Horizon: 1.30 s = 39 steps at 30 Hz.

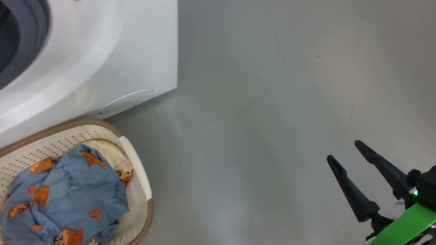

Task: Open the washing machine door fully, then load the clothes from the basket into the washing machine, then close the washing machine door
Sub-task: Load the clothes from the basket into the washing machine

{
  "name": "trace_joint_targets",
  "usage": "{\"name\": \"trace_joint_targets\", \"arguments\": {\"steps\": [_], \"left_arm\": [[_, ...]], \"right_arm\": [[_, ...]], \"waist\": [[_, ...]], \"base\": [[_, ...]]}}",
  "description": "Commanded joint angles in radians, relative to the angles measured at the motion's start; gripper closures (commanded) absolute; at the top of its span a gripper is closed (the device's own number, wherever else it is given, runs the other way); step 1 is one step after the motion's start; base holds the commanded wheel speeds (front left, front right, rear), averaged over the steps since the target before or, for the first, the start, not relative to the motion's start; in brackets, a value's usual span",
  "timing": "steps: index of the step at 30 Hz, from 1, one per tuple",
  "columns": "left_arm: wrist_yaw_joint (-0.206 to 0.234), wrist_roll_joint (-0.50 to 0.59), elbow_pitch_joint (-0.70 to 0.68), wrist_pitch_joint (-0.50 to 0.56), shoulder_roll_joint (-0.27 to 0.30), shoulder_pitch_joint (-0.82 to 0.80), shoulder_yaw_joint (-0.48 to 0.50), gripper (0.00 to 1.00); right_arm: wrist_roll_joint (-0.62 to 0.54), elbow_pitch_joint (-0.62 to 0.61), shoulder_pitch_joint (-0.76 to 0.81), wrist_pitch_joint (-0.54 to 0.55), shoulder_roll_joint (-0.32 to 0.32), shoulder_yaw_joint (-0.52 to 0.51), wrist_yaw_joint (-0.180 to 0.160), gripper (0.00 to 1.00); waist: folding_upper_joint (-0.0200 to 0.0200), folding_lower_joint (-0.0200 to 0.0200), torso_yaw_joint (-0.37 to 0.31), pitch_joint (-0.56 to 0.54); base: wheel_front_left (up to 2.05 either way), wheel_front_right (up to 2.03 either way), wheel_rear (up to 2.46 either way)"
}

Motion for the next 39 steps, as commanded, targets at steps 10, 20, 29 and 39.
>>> {"name": "trace_joint_targets", "arguments": {"steps": [10, 20, 29, 39], "left_arm": [[0.01, -0.021, -0.003, 0.002, 0.075, -0.035, 0.001, 0.02], [0.007, -0.036, 0.003, 0.005, 0.085, -0.044, -0.007, 0.54], [0.011, -0.045, 0.005, -0.026, 0.088, -0.051, -0.016, 1.0], [0.018, -0.059, -0.017, -0.119, 0.075, -0.08, -0.024, 1.0]], "right_arm": [[0.006, -0.032, 0.038, -0.005, -0.019, 0.007, 0.002, 0.0], [0.006, -0.046, 0.049, -0.005, -0.022, -0.006, 0.002, 0.0], [0.001, -0.047, 0.047, -0.005, -0.018, -0.006, 0.002, 0.0], [0.0, -0.048, 0.046, -0.005, -0.016, -0.003, 0.002, 0.0]], "waist": [[0.0, 0.0, -0.023, 0.013], [0.0, 0.0, -0.034, 0.033], [0.0, 0.0, -0.029, 0.037], [0.0, 0.0, -0.023, 0.037]], "base": [[0.0, 0.0, 0.0], [0.0, 0.0, 0.0], [0.0, 0.0, 0.0], [0.0, 0.0, 0.0]]}}
